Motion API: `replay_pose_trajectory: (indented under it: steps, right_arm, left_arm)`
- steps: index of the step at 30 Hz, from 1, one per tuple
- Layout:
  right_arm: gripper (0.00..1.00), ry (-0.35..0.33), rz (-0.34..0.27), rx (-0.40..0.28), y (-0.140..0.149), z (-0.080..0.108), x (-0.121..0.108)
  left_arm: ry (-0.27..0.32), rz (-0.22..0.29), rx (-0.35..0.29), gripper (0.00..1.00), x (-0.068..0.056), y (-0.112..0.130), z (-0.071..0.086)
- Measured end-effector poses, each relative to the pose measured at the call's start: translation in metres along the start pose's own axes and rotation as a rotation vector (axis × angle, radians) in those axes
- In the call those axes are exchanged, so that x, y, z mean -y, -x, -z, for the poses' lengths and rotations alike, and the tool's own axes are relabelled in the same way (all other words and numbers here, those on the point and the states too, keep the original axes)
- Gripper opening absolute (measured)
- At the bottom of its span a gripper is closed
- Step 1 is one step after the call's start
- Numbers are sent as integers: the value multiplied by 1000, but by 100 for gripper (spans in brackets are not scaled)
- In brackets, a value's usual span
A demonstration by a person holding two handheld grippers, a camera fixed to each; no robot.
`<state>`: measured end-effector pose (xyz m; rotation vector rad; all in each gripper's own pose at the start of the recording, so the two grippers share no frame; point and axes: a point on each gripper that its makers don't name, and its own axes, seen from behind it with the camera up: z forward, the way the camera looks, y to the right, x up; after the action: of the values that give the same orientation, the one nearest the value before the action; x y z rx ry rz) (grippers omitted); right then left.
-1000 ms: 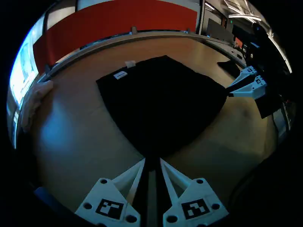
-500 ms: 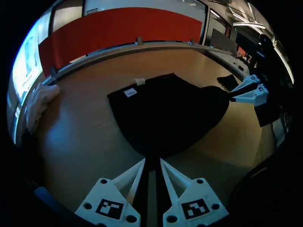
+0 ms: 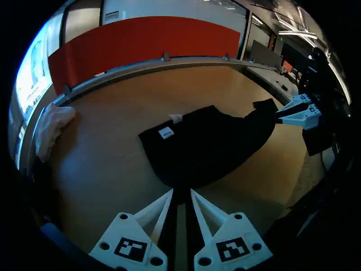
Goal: Fold towel
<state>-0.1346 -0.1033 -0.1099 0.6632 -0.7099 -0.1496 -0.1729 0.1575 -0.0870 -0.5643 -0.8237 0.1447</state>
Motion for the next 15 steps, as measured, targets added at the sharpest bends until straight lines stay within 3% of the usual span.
replay_pose_trajectory:
  steps: [8,15]
  right_arm:
    - [14,-15,-18,-2,-8,18,11]
    - [14,-20,-13,5,-6,22,19]
  left_arm:
    - [3,7,-12,11,-2,-9,16]
    - [5,19,-6,11,-2,-4,18]
